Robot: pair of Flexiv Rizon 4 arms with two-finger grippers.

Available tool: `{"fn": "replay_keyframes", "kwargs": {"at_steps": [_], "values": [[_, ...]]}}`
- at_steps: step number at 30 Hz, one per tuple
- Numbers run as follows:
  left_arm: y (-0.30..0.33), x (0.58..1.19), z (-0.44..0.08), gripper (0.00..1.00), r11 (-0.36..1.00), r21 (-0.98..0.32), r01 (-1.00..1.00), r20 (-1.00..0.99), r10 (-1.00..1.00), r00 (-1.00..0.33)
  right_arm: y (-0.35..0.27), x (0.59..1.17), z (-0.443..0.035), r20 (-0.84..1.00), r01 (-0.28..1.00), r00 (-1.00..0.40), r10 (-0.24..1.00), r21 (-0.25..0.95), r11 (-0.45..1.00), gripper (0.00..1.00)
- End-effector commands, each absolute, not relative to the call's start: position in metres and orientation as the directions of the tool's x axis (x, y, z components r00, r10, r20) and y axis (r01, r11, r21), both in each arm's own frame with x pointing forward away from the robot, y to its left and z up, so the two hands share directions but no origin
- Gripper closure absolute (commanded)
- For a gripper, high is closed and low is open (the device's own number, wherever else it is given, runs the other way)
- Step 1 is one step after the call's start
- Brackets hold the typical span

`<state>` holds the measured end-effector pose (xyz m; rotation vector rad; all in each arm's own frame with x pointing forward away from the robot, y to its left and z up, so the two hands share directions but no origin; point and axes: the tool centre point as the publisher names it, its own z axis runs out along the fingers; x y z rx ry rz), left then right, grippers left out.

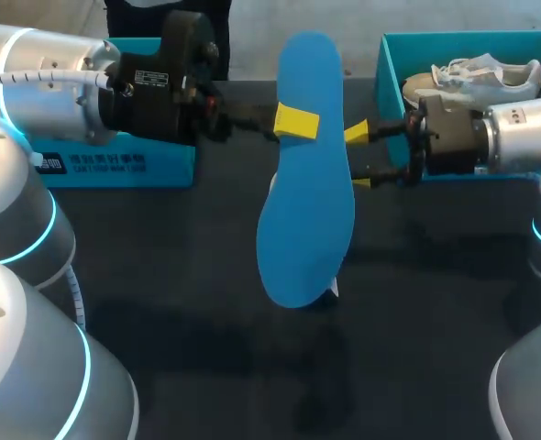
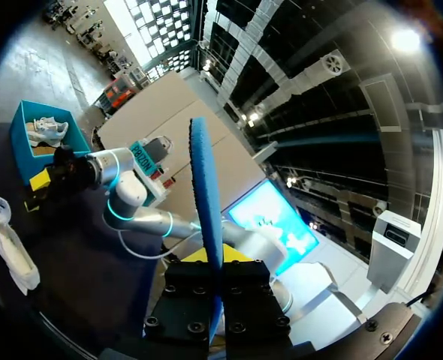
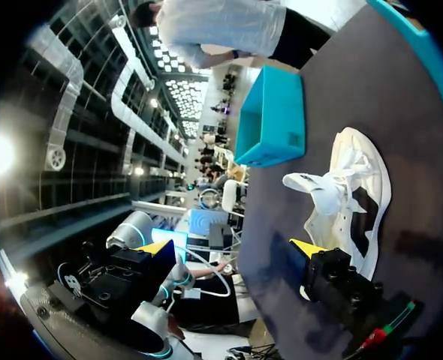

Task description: Take the shoe out of the shoebox, open the shoe tongue, remove and reinsert the insole, then place the shoe into the shoebox

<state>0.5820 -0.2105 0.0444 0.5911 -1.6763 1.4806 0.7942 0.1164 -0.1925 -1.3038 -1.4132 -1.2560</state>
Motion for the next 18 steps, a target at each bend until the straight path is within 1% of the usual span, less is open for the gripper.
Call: {"fn": "replay_keyframes", "kwargs": {"at_steps": [1, 15, 16, 18], "values": [[-0.2107, 0.5811, 0.0435, 1.00, 0.203, -0.589, -0.782, 0.808, 0.160, -0.567, 0.1173, 0.7956, -0.1896, 0.973, 0.989, -0.134, 0.186, 0.144, -0.042, 0.00], [-0.2107, 0.5811, 0.0435, 1.00, 0.203, -0.589, -0.782, 0.808, 0.160, -0.567, 0.1173, 0.7956, -0.1896, 0.973, 0.989, -0.134, 0.186, 0.144, -0.042, 0.00], [-0.2103, 0.5817, 0.0447, 1.00, 0.236, -0.598, -0.766, 0.802, 0.162, -0.575, 0.1173, 0.7956, -0.1896, 0.973, 0.989, -0.134, 0.186, 0.144, -0.042, 0.00], [-0.2073, 0.5804, 0.0420, 1.00, 0.337, -0.658, -0.673, 0.746, 0.172, -0.643, 0.1173, 0.7956, -0.1896, 0.973, 0.989, -0.134, 0.186, 0.144, -0.042, 0.00]]}}
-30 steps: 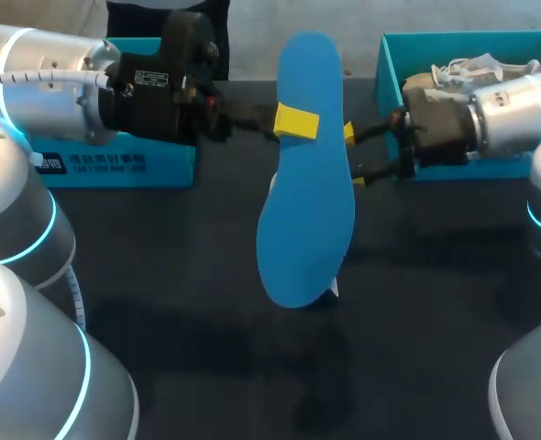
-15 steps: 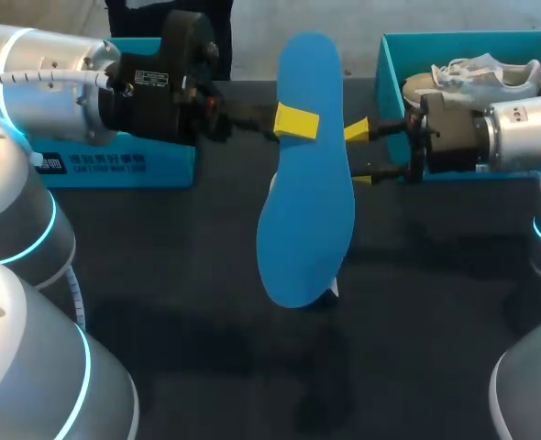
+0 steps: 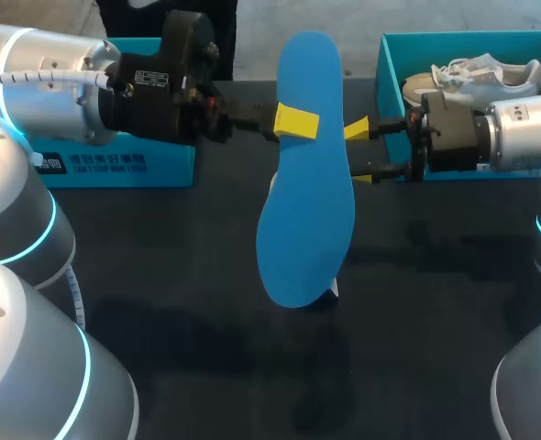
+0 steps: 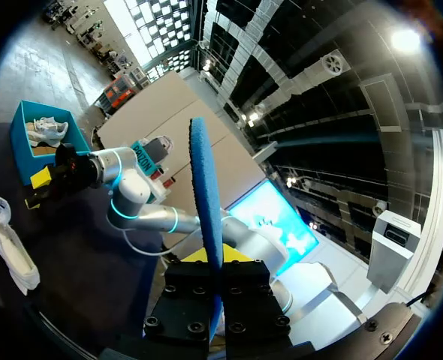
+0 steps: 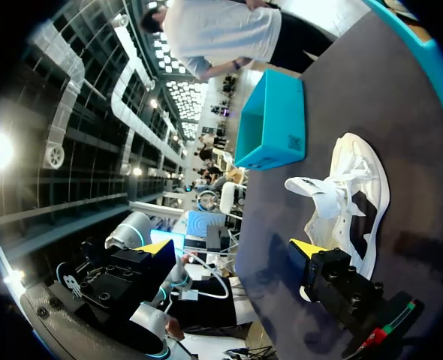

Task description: Take the shoe out of the shoebox, open the shoe tongue, remove and reinsert the insole, then place the shoe into the shoebox

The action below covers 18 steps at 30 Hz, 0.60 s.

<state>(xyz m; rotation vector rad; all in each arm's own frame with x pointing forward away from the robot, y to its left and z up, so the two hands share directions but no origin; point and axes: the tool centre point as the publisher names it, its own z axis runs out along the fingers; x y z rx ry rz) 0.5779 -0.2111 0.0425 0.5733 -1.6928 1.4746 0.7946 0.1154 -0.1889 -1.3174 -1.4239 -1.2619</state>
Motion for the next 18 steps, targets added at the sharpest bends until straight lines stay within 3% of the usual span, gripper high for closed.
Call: {"fn": "replay_keyframes", "kwargs": {"at_steps": [1, 7, 11, 18], "values": [[-0.206, 0.581, 0.040, 1.00, 0.352, -0.669, -0.654, 0.733, 0.174, -0.657, 0.117, 0.796, -0.190, 0.973, 0.989, -0.134, 0.186, 0.144, -0.042, 0.00], [-0.190, 0.593, 0.023, 1.00, 0.451, -0.816, -0.362, 0.468, 0.149, -0.871, 0.117, 0.796, -0.190, 0.973, 0.989, -0.134, 0.186, 0.144, -0.042, 0.00], [-0.186, 0.606, 0.018, 1.00, 0.490, -0.868, -0.083, 0.188, 0.169, -0.968, 0.117, 0.796, -0.190, 0.973, 0.989, -0.134, 0.186, 0.144, -0.042, 0.00], [-0.186, 0.620, 0.014, 1.00, 0.461, -0.828, 0.318, -0.253, 0.198, -0.947, 0.117, 0.796, -0.190, 0.973, 0.989, -0.134, 0.186, 0.144, -0.042, 0.00]]}}
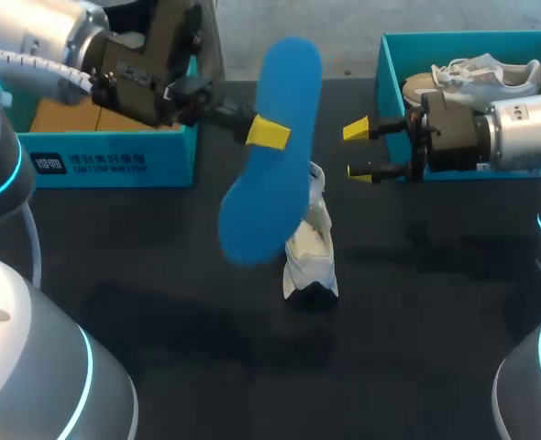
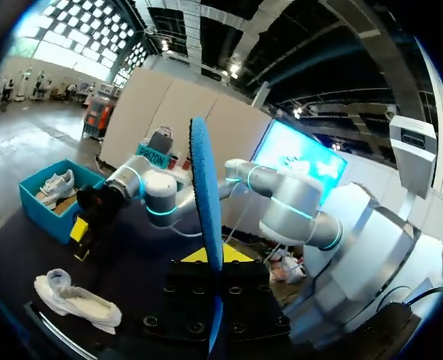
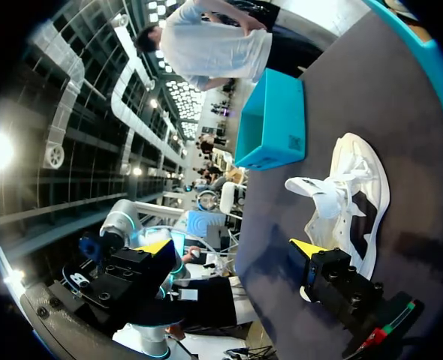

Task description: Take the shoe out of the shoebox, open the shoe tongue, remove and reinsert the insole, then place the shoe into the shoebox

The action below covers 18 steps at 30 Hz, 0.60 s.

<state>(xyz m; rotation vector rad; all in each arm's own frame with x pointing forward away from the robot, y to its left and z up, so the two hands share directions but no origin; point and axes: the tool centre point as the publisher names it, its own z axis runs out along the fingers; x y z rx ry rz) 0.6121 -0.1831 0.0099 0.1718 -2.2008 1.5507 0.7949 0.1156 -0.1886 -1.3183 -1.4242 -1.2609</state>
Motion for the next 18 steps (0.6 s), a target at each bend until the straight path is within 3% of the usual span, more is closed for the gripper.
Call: {"fn": "replay_keyframes", "kwargs": {"at_steps": [1, 18], "values": [[-0.1865, 0.6208, 0.0145, 1.00, 0.455, -0.827, 0.331, -0.274, 0.189, -0.943, 0.1173, 0.7956, -0.1896, 0.973, 0.989, -0.134, 0.186, 0.144, -0.042, 0.00], [-0.1893, 0.6219, 0.0143, 1.00, 0.430, -0.827, 0.362, -0.325, 0.160, -0.932, 0.1173, 0.7956, -0.1896, 0.973, 0.989, -0.134, 0.186, 0.144, -0.042, 0.00]]}}
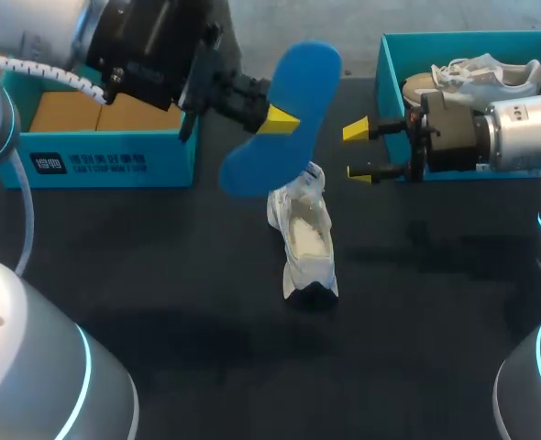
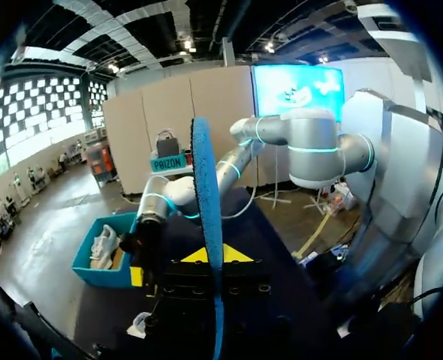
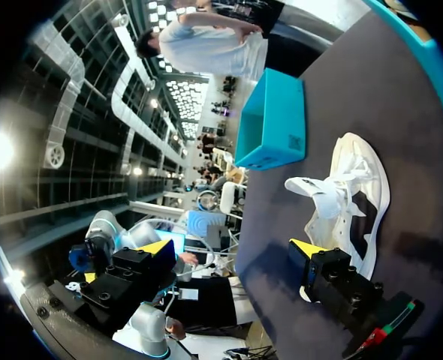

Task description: Take the shoe out of the shoebox, open the shoe tongue, remove and reinsert the insole, then place the shoe into the shoebox

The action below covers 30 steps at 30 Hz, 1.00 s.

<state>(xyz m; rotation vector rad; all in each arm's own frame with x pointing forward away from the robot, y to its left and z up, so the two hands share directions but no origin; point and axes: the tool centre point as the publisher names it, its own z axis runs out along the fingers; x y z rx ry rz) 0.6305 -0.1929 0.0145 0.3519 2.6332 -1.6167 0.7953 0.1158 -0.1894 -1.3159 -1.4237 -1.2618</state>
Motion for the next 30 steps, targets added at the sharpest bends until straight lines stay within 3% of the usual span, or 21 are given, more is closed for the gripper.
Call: {"fn": "replay_keyframes", "kwargs": {"at_steps": [1, 6, 13, 30], "values": [[-0.189, 0.622, 0.014, 1.00, 0.430, -0.827, 0.362, -0.325, 0.160, -0.932, 0.117, 0.796, -0.190, 0.973, 0.989, -0.134, 0.186, 0.144, -0.042, 0.00], [-0.190, 0.630, 0.002, 1.00, 0.383, -0.788, 0.482, -0.455, 0.167, -0.875, 0.117, 0.796, -0.190, 0.973, 0.989, -0.134, 0.186, 0.144, -0.042, 0.00], [-0.180, 0.647, -0.017, 1.00, 0.295, -0.628, 0.720, -0.681, 0.239, -0.692, 0.117, 0.796, -0.190, 0.973, 0.989, -0.134, 0.186, 0.144, -0.042, 0.00], [-0.165, 0.671, -0.020, 1.00, 0.217, -0.479, 0.850, -0.769, 0.362, -0.526, 0.117, 0.796, -0.190, 0.973, 0.989, -0.134, 0.186, 0.144, -0.042, 0.00]]}}
